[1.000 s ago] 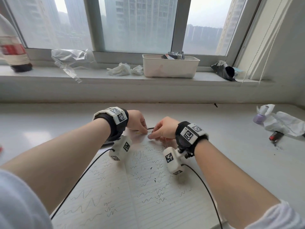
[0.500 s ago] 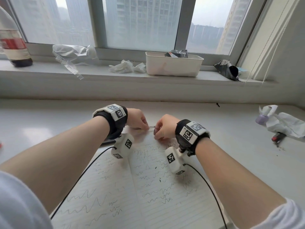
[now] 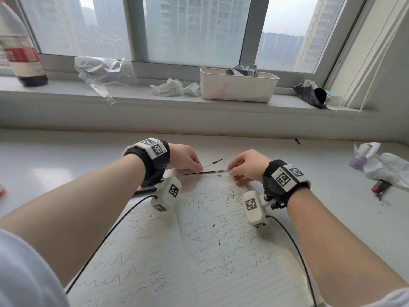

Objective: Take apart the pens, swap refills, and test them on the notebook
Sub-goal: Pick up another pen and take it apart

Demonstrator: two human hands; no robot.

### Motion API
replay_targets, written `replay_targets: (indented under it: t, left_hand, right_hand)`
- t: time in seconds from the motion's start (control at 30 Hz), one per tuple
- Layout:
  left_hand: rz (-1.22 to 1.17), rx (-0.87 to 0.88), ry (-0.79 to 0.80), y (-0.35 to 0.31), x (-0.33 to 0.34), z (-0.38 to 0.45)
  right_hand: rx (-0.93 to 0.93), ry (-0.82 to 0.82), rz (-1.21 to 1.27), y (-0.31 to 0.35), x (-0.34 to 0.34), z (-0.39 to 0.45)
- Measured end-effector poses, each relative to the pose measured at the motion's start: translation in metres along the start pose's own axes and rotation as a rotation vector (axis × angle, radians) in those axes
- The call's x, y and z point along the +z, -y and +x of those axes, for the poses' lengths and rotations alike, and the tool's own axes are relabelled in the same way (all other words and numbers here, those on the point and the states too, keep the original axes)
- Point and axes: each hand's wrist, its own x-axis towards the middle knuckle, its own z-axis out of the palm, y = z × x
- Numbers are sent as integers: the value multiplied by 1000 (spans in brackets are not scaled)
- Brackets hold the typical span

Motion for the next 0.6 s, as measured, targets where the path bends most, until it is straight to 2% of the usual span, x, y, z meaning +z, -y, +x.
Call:
replay_targets:
  t: [0.33, 0.6]
  left_hand:
    - [-26, 6, -31, 3, 3, 4]
    - [-34, 7, -38, 5, 4, 3]
  right_hand:
    - [8, 42, -178, 19, 15, 10]
    - [5, 46, -94, 17, 15, 9]
